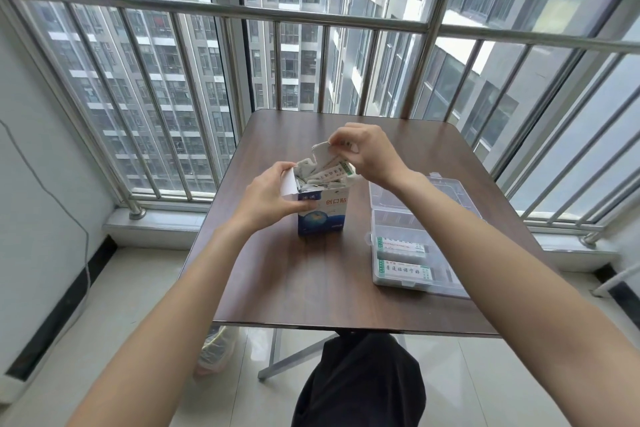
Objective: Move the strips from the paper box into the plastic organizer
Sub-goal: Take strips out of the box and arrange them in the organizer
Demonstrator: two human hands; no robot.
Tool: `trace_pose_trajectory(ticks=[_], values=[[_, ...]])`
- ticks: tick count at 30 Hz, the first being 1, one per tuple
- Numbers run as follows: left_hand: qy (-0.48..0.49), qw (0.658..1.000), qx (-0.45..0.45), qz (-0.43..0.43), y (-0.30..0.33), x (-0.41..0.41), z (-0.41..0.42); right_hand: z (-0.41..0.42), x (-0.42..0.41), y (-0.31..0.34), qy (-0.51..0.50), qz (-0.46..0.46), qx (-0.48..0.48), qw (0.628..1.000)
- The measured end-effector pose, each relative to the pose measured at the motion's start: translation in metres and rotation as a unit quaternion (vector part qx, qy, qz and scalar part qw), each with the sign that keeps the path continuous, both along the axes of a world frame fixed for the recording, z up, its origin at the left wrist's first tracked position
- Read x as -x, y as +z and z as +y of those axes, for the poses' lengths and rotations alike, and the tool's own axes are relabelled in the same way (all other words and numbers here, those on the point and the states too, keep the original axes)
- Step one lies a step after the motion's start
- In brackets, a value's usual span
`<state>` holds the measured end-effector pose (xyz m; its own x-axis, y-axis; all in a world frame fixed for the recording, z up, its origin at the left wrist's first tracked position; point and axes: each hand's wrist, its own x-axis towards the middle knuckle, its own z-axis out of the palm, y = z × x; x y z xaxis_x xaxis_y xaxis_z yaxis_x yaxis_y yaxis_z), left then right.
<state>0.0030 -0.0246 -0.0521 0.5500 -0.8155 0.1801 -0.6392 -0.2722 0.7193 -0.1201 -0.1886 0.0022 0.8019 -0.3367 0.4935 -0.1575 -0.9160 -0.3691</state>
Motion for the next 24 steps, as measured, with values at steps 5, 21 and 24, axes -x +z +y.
trace_pose_trajectory(ticks=[5, 21, 24], values=[[-0.004, 0.999, -0.020, -0.029, 0.000, -0.001, -0.002, -0.002, 0.002, 0.005, 0.007, -0.054, -0.050, 0.997], [-0.110, 0.990, 0.066, 0.061, 0.068, 0.013, -0.045, -0.007, 0.010, 0.023, 0.072, -0.133, -0.289, 0.945], [-0.179, 0.973, 0.079, 0.124, 0.089, 0.020, -0.049, -0.005, 0.017, 0.033, 0.072, -0.174, -0.332, 0.924]])
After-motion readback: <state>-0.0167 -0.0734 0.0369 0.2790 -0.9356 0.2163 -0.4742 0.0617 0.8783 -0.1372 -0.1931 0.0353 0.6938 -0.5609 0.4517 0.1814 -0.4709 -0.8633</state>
